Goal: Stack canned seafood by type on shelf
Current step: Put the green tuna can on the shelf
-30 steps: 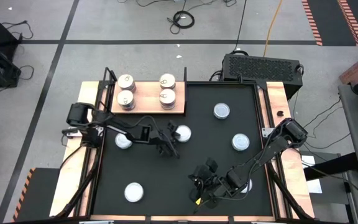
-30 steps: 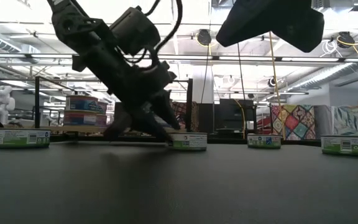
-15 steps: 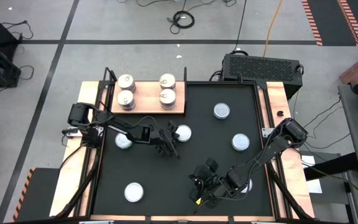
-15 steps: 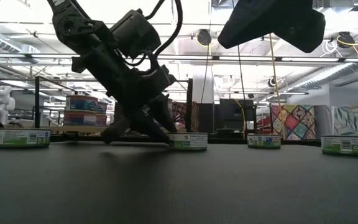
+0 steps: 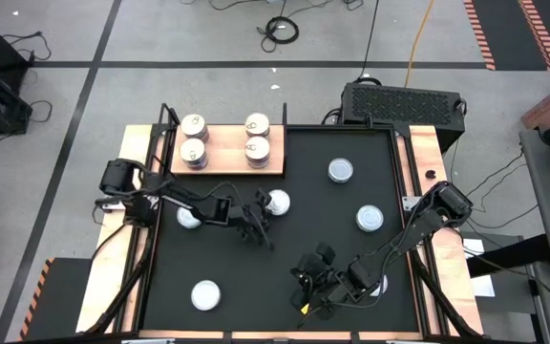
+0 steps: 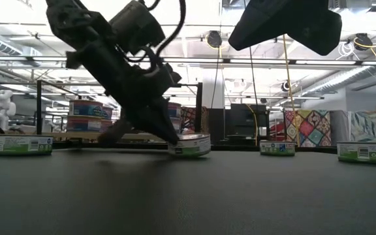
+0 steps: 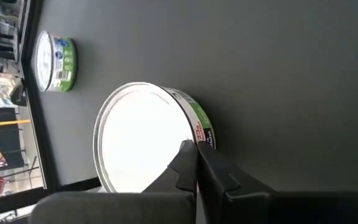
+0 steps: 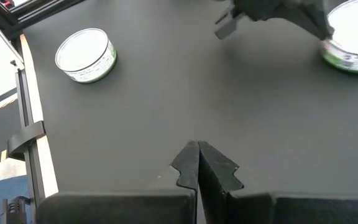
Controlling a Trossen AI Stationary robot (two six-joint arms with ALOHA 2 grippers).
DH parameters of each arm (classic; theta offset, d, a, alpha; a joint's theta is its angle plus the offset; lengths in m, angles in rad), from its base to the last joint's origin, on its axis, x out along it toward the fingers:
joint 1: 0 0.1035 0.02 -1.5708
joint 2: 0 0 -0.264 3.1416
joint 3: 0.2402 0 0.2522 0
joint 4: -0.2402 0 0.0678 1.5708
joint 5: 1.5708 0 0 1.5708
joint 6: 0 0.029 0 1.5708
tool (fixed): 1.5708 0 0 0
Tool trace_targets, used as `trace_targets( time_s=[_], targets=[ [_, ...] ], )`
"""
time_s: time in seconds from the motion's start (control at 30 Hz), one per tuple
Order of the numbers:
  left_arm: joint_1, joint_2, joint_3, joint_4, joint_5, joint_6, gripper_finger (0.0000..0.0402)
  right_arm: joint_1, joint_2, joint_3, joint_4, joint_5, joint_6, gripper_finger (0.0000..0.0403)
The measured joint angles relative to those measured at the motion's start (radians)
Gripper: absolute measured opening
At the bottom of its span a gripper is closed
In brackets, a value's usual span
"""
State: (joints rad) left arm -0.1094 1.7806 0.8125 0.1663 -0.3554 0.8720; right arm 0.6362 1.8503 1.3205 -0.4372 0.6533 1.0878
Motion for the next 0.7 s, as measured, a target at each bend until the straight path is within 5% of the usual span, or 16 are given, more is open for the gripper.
trace_targets(
  time_s=[0.33, 0.7],
  targets=[
    [-0.075, -0.142, -0.001, -0.123, -0.087, -0.061, 0.0001, -0.002, 0.000, 0.000, -0.002, 0.000, -0.007, 0.0000],
    [-0.062, -0.342, -0.001, -0.429, -0.140, -0.306, 0.0001, -0.003, 0.000, 0.000, -0.002, 0.000, -0.011, 0.0000]
  ],
)
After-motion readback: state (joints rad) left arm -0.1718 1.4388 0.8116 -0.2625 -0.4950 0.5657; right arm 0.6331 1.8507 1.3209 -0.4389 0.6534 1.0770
